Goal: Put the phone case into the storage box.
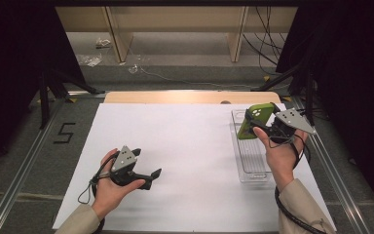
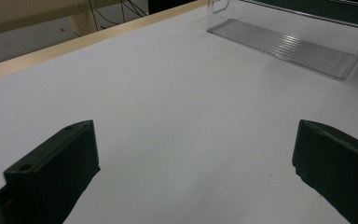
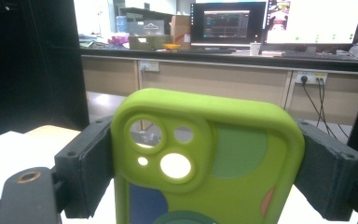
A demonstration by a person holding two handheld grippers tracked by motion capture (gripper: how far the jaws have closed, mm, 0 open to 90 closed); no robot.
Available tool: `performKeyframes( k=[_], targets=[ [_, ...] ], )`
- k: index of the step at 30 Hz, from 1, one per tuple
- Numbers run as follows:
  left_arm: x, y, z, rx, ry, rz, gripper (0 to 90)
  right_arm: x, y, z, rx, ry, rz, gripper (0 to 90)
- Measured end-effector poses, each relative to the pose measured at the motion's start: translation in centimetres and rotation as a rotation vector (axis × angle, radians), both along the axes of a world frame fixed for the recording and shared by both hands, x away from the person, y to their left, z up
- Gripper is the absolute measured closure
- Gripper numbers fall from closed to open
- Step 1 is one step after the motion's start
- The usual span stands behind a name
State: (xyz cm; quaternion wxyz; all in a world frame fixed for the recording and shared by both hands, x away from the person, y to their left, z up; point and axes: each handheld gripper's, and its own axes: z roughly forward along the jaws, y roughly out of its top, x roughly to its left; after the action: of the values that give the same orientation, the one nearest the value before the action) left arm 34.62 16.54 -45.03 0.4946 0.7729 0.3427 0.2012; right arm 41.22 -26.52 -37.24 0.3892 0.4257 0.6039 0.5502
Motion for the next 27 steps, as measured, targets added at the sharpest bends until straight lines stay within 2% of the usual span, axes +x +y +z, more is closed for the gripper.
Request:
performKeyframes(
  k=[27],
  targets=[
    [0.06,0.02,-0.05,0.002,-0.001,0.005,0.0,0.57,-0.40,-0.38,-0.007,0.014,-0.013,16.4]
  ],
)
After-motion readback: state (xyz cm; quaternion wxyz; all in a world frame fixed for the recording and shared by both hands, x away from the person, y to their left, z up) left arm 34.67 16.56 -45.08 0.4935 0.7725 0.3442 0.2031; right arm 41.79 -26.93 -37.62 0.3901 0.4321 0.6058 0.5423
